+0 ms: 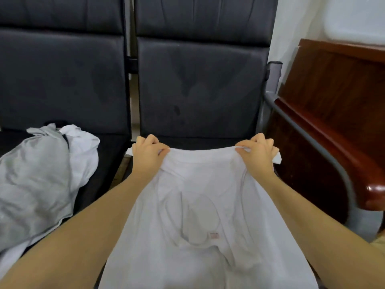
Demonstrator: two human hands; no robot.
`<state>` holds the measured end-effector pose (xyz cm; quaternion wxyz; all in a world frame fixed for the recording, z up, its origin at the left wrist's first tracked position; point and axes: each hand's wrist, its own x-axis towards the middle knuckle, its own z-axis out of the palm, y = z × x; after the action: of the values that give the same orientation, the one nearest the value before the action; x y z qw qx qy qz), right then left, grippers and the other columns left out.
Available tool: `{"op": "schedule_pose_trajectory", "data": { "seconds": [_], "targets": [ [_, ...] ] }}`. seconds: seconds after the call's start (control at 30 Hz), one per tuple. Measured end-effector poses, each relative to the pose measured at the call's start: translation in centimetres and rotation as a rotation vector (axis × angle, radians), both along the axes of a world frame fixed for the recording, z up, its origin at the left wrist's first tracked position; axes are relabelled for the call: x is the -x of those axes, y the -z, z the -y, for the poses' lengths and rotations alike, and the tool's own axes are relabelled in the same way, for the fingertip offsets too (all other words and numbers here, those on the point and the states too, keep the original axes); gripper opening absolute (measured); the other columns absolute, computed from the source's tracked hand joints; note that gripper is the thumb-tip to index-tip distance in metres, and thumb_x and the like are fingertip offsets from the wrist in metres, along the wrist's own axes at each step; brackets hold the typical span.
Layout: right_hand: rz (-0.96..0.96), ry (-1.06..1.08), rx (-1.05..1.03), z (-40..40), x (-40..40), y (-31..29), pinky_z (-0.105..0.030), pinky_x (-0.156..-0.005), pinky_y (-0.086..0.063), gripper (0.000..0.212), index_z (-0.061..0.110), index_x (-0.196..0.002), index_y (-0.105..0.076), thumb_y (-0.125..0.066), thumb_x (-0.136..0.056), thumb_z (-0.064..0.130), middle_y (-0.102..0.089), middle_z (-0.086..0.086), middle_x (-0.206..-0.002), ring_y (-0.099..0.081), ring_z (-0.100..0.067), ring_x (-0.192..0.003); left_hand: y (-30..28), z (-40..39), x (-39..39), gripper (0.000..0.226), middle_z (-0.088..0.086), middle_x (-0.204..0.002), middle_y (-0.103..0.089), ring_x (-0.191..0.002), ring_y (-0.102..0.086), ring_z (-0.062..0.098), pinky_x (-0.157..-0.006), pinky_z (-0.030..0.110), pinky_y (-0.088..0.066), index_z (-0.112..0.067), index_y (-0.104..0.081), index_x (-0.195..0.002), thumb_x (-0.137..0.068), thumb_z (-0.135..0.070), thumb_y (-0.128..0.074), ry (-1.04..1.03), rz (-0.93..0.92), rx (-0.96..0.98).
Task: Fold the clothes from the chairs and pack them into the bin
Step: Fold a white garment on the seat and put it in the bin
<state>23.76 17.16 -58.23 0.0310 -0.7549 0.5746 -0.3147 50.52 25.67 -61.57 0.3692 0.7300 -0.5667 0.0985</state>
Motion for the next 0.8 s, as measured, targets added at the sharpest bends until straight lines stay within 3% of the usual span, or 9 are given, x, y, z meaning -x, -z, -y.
{"op": "schedule_pose_trajectory", "data": {
  "seconds": [0.13,0.23,0.4,0.53,0.67,0.8],
  "targets": [
    [0.074,0.019,0.202,1.7,-0.6,-2.3,-0.025,-0.078,-0.010,0.013,0.024,-0.093,-0.075,-0.065,-0.088,0.018,-0.037,0.002,-0.090,-0.027,-0.018,-0.088,-2.2,2.1,0.3,0.008,0.005,-0.080,-0.053,-0.078,-0.037,0.027,-0.066,0.035,-0.024,-0.016,-0.076,-0.083,-0.084,-0.013,-0.068,-0.093,0.050,0.173],
    [0.150,0.030,0.296,2.2,-0.7,-3.6,-0.034,-0.081,-0.021,0.012,0.022,-0.092,-0.075,-0.066,-0.087,0.016,-0.038,0.001,-0.089,-0.031,-0.022,-0.087,-4.3,2.7,0.3,0.009,0.004,-0.082,-0.052,-0.079,-0.038,0.026,-0.067,0.035,-0.025,-0.018,-0.074,-0.085,-0.086,-0.015,-0.066,-0.125,0.073,0.273],
    [0.182,-0.009,0.355,0.8,0.4,-4.9,-0.034,-0.081,-0.022,0.010,0.021,-0.094,-0.074,-0.067,-0.087,0.020,-0.039,0.002,-0.089,-0.035,-0.022,-0.089,-6.6,1.4,0.3,0.008,0.005,-0.084,-0.051,-0.081,-0.040,0.027,-0.069,0.034,-0.025,-0.016,-0.072,-0.087,-0.088,-0.016,-0.064,-0.084,0.136,0.294],
    [0.223,-0.038,0.310,-2.4,2.3,-4.2,-0.032,-0.081,-0.018,0.008,0.023,-0.092,-0.074,-0.068,-0.086,0.023,-0.041,0.003,-0.089,-0.031,-0.017,-0.089,-6.3,-1.9,1.0,0.006,0.005,-0.081,-0.050,-0.077,-0.040,0.026,-0.065,0.035,-0.028,-0.015,-0.073,-0.083,-0.084,-0.019,-0.068,-0.022,0.172,0.275],
    [0.239,-0.063,0.213,-7.0,4.6,-2.9,-0.024,-0.075,-0.010,0.006,0.025,-0.087,-0.074,-0.068,-0.087,0.024,-0.043,0.006,-0.088,-0.033,-0.016,-0.089,-5.1,-6.4,2.0,0.032,0.002,-0.077,-0.050,-0.074,-0.041,0.023,-0.064,0.033,-0.028,-0.015,-0.072,-0.076,-0.086,-0.040,-0.054,-0.022,0.158,0.251],
    [0.289,-0.086,0.051,-12.4,7.0,-1.1,-0.032,-0.084,-0.019,0.010,0.028,-0.082,-0.072,-0.065,-0.089,0.026,-0.046,0.006,-0.090,-0.033,-0.015,-0.091,-3.1,-11.6,3.9,0.044,0.002,-0.076,-0.051,-0.072,-0.040,0.022,-0.062,0.034,-0.028,-0.011,-0.073,-0.073,-0.086,-0.043,-0.045,0.000,0.129,0.202]
  ]
}}
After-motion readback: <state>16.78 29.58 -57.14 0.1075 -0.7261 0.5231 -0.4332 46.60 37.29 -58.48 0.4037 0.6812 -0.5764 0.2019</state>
